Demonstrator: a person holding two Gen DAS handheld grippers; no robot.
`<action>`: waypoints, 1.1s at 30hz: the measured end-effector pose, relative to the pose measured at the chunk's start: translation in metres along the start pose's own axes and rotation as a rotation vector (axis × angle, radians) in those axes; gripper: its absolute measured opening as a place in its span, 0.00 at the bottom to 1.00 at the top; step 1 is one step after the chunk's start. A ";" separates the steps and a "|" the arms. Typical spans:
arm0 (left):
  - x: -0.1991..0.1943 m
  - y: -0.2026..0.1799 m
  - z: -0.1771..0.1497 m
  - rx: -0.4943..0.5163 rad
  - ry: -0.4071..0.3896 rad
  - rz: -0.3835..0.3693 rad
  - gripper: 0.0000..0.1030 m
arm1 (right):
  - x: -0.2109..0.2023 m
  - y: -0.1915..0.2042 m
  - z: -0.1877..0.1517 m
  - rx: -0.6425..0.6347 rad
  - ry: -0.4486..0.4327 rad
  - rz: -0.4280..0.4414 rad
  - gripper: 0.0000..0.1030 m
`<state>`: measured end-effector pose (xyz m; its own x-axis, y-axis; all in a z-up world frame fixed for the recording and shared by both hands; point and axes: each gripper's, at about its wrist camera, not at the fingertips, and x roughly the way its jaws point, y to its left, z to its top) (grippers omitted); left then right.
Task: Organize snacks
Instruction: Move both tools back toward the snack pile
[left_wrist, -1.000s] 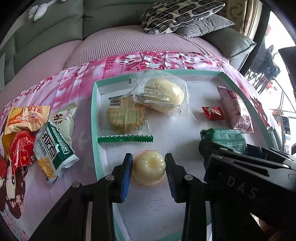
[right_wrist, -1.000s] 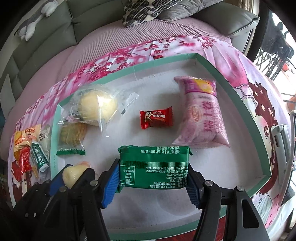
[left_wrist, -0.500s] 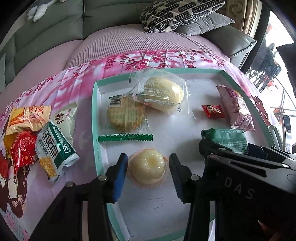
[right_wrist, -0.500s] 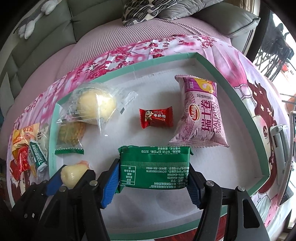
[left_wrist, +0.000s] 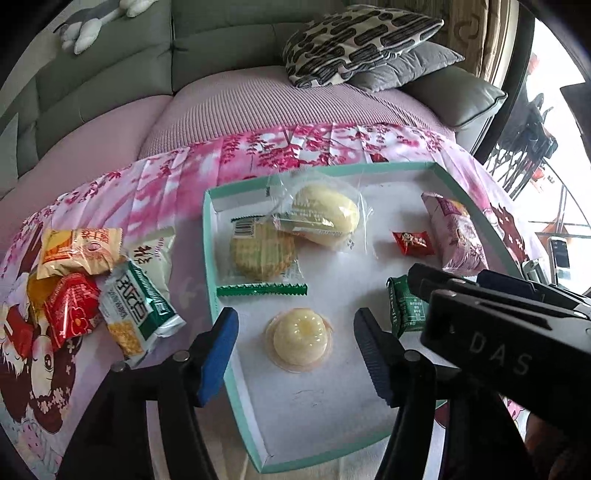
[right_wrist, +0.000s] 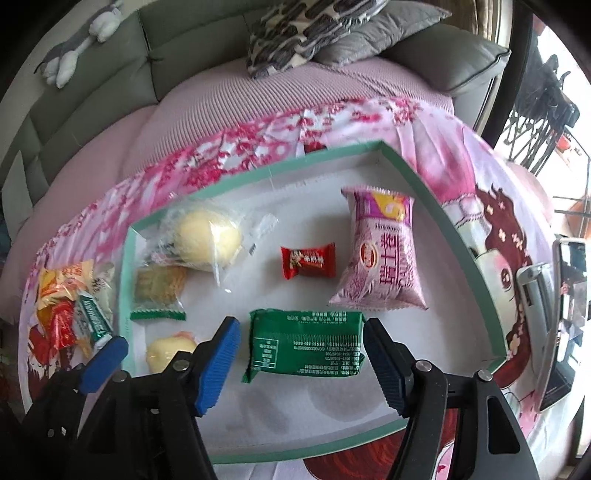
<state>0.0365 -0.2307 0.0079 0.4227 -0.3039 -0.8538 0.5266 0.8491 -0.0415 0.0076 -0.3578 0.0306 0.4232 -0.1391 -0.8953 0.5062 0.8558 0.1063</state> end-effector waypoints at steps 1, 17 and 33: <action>-0.002 0.001 0.000 -0.004 -0.002 0.003 0.65 | -0.003 0.000 0.000 -0.001 -0.008 0.003 0.71; -0.017 0.064 0.006 -0.216 -0.030 0.068 0.66 | -0.012 0.000 0.002 0.000 -0.030 0.005 0.71; -0.032 0.153 -0.007 -0.432 -0.039 0.239 0.91 | -0.017 0.046 0.000 -0.128 -0.057 0.030 0.94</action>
<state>0.0987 -0.0885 0.0250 0.5261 -0.0883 -0.8458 0.0616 0.9959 -0.0656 0.0235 -0.3160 0.0505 0.4801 -0.1376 -0.8664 0.3947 0.9159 0.0733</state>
